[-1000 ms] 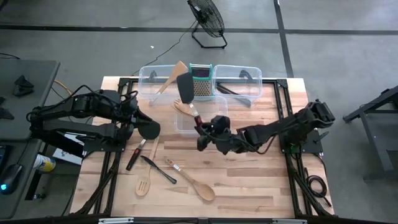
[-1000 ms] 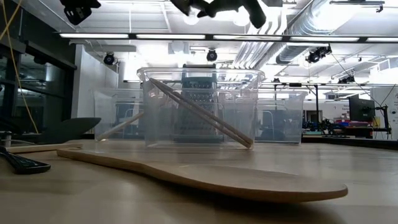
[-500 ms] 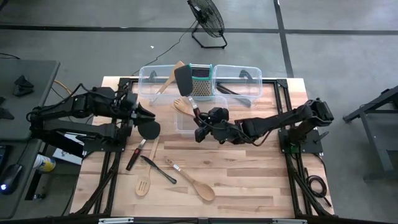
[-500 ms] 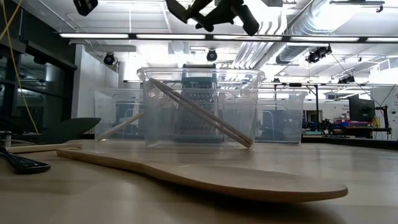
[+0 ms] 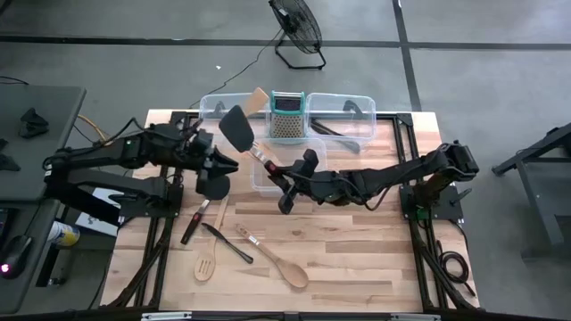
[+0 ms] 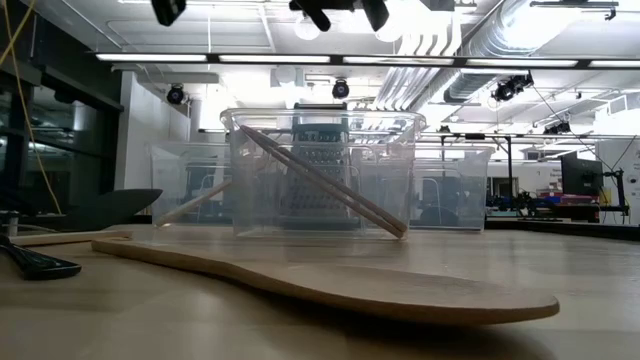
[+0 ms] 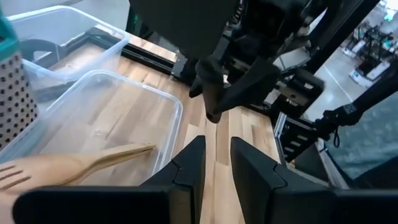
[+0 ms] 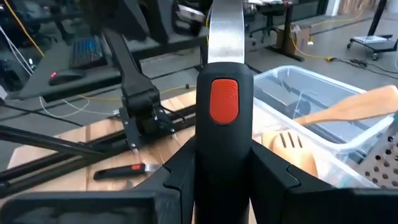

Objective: Pick & Place Kitchen Items
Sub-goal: Put the black spatula into the left transparent bin

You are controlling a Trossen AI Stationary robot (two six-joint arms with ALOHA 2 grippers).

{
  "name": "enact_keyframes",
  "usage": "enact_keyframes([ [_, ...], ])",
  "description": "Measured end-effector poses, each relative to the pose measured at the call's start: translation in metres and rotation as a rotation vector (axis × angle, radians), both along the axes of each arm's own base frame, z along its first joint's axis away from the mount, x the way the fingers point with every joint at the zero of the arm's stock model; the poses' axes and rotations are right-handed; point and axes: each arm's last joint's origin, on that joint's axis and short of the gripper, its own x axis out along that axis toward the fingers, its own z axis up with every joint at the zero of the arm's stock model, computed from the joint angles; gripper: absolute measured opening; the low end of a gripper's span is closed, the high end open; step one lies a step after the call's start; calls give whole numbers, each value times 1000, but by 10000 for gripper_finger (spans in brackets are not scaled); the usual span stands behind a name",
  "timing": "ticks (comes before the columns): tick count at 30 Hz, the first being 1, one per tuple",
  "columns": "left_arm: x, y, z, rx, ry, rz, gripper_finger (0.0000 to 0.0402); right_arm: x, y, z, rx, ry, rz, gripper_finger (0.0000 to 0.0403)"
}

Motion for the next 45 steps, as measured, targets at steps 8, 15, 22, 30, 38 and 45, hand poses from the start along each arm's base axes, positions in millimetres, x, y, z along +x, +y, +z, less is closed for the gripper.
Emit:
enact_keyframes([
  [8, 23, 2, -2, 90, -24, -10, 75, -2, 0, 6, -47, -3, 54, 102],
  [15, 25, 4, -1, 136, -35, 37, 109, -11, -10, 17, -71, 7, 10, 102],
  [22, 19, 3, -1, 128, -19, 36, 129, -26, -22, 25, -81, 68, -18, 102],
  [30, 14, 3, -2, 120, -3, 38, 129, -34, -29, 22, -96, 165, -48, 102],
  [38, 15, 3, -2, 102, -4, 43, 129, -34, -29, 22, -114, 166, -46, 102],
  [45, 15, 3, -2, 97, -4, 46, 129, -33, -28, 24, -104, 148, -42, 102],
])
